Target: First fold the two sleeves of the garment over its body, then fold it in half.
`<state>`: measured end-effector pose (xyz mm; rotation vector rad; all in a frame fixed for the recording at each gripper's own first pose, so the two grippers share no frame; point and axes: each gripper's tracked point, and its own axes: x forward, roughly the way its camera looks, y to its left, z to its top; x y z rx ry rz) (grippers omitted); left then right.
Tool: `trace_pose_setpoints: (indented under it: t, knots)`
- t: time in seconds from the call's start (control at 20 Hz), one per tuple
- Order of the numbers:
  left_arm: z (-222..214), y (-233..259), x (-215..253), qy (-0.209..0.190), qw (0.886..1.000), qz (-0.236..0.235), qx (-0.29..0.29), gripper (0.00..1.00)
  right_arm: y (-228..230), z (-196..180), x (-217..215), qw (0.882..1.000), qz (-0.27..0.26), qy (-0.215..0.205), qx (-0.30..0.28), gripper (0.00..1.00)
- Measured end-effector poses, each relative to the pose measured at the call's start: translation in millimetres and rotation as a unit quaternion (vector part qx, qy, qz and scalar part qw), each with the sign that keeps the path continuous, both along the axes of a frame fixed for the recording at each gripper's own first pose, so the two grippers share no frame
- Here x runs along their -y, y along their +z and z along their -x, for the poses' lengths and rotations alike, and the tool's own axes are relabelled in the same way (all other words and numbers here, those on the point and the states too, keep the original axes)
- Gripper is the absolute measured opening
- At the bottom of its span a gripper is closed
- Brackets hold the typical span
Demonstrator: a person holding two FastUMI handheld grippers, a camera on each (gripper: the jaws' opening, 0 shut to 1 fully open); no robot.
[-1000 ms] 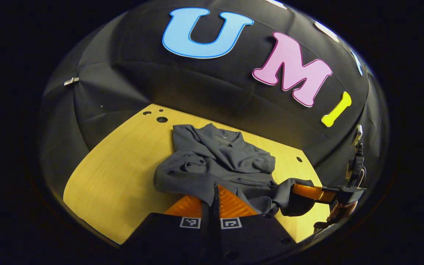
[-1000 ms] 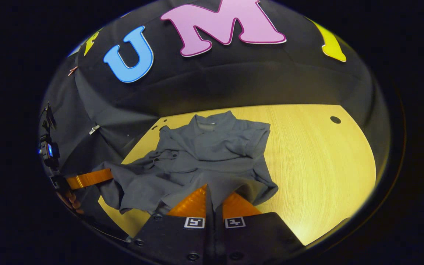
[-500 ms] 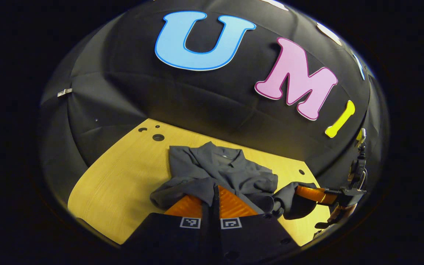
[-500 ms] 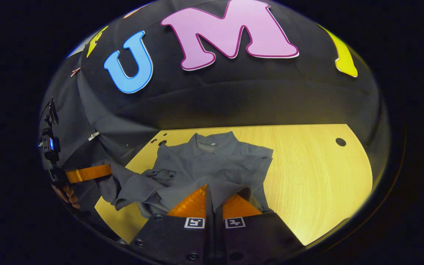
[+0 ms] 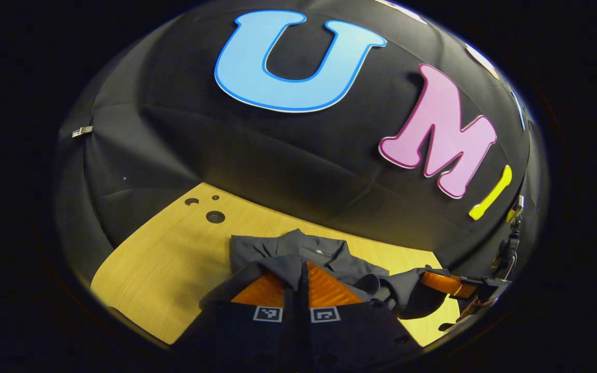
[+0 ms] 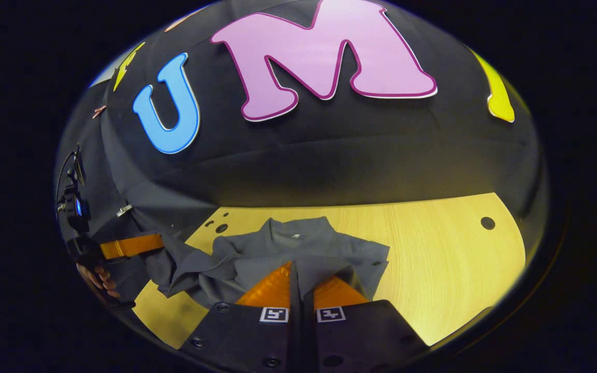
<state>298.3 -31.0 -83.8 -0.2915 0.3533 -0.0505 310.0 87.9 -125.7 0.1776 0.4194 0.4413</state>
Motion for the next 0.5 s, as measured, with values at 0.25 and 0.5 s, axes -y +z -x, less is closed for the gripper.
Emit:
trace_pose_setpoints:
  t: [0.25,0.5]
  knots:
    - [-46.2,0.7,-8.1,0.002,1.0,-0.004,0.016,0.05,-9.4,-38.1,-0.8,0.999,-0.011,-0.039,0.002,0.05]
    - [-101.8,-16.0,-18.9,0.013,0.999,-0.026,0.032,0.05,-29.6,-88.7,4.9,0.996,-0.027,-0.086,-0.001,0.05]
